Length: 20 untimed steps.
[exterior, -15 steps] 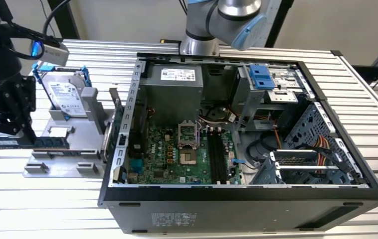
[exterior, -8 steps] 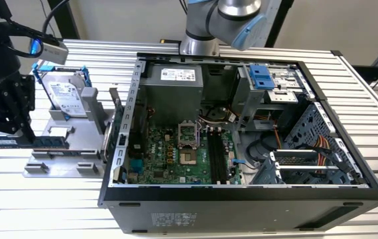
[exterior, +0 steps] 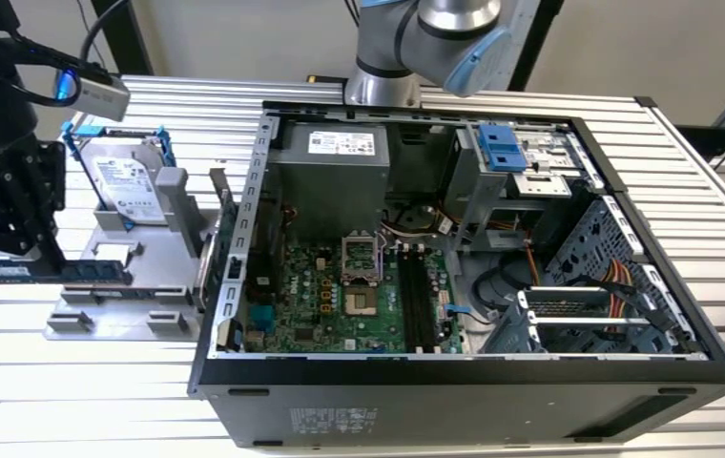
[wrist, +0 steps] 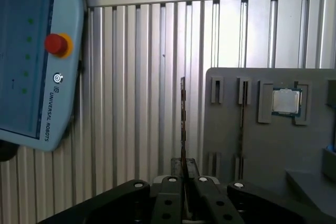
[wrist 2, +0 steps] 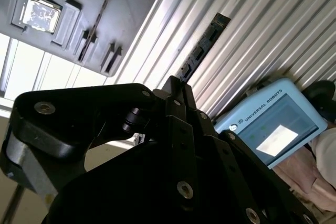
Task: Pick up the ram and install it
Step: 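Pick up the ram and move it above insertion slot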
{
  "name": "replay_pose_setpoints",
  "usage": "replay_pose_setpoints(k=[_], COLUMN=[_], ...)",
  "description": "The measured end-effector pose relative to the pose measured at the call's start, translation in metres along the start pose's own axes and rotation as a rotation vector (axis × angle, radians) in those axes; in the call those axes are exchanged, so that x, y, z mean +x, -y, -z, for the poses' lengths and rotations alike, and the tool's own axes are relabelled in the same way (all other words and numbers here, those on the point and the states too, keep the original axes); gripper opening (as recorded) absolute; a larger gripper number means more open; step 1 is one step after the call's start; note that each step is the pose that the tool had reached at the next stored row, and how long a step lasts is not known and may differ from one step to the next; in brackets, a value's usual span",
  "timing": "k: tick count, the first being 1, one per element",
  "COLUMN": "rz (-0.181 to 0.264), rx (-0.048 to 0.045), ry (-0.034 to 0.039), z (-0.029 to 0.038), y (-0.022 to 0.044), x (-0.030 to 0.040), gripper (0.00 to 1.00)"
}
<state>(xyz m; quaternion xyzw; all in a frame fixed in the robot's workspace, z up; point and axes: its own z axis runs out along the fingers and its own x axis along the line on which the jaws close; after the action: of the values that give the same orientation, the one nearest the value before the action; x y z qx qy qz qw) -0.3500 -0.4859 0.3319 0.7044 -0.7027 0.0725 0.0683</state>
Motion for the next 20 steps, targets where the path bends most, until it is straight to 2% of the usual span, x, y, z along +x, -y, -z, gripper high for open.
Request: replay_pose_setpoints(k=[8,20], rz=[-0.003,-0.005], rx=[-0.0005,-0.0011], ry=[-0.0068,-0.0129], z=[0.0021,0.0063], y=[0.0,0.0], x=[0.0003,0.001], gripper=[0.0,0.0])
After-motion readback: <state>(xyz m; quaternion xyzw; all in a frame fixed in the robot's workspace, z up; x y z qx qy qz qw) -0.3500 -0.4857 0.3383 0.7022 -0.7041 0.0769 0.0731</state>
